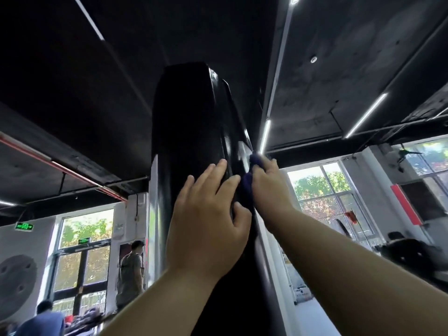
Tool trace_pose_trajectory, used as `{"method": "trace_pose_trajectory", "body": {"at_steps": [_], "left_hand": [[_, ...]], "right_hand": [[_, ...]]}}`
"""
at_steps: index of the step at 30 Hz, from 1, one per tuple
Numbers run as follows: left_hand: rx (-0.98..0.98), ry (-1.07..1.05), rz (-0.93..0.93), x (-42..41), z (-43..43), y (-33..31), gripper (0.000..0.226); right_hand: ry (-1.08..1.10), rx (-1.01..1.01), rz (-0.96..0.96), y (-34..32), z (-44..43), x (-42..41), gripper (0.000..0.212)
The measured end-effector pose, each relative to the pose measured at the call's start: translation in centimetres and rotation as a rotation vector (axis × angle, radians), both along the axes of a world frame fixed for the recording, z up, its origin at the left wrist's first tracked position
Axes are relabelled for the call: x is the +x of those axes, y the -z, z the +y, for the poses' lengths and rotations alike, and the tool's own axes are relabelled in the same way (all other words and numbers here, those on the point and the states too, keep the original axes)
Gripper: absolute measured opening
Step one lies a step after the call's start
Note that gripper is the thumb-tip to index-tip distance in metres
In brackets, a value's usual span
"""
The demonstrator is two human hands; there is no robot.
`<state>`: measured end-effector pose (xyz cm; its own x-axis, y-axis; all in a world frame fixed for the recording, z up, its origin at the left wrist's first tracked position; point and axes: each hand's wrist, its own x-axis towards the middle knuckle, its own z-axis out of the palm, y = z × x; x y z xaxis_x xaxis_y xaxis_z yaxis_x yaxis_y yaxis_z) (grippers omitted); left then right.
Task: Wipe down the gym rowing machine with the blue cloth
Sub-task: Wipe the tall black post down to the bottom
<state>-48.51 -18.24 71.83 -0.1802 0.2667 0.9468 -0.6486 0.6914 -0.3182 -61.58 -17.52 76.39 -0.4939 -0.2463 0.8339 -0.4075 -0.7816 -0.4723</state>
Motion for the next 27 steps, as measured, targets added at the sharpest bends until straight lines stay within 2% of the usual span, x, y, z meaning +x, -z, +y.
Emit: {"method": "trace_pose_trajectory", "body": {"at_steps": [1,2,4,9,11,13,15,17,19,21,22,27], "left_hand": [[0.007,0.022,0.012,0.0,0.0,0.1,0.051],[0.013,0.039,0.02,0.0,0.1,0.1,0.051],[0.0,0.054,0.036,-0.1,0.2,0.1,0.049],[-0.006,0.05,0.071,-0.1,-0.3,0.0,0.05],[0.0,0.007,0.099,-0.2,-0.4,0.0,0.055],[-0.005,-0.03,0.116,-0.3,-0.4,0.0,0.057],[-0.003,-0.052,0.115,-0.4,-0.2,0.0,0.058],[-0.001,-0.072,0.106,-0.4,-0.2,0.0,0.059],[0.002,-0.092,0.102,-0.2,-0.3,0.1,0.059],[0.01,-0.105,0.1,-0.3,-0.4,0.1,0.06],[0.012,-0.114,0.104,-0.3,-0.3,0.1,0.06],[0.055,-0.165,0.079,-0.3,0.1,0.0,0.061]], "right_hand": [[0.007,0.046,-0.017,1.6,0.2,0.3,0.035],[-0.004,0.112,-0.013,2.6,0.8,0.8,0.036],[-0.073,0.146,-0.048,2.0,1.5,1.4,0.052],[-0.057,0.139,-0.041,-6.3,1.0,1.3,0.066],[0.019,0.09,0.034,-5.7,0.5,1.3,0.052],[0.055,0.15,0.026,-2.8,-0.4,0.7,0.034],[-0.034,0.244,-0.053,0.1,-0.8,0.0,0.022],[-0.088,0.302,-0.063,-0.3,-0.5,0.0,0.015],[-0.075,0.262,-0.023,-2.9,0.1,0.9,0.027],[-0.073,0.137,-0.009,-4.5,0.4,1.4,0.054],[-0.066,0.108,0.018,-4.8,0.1,1.4,0.061],[-0.013,0.128,0.125,1.0,0.4,0.8,0.066]]}}
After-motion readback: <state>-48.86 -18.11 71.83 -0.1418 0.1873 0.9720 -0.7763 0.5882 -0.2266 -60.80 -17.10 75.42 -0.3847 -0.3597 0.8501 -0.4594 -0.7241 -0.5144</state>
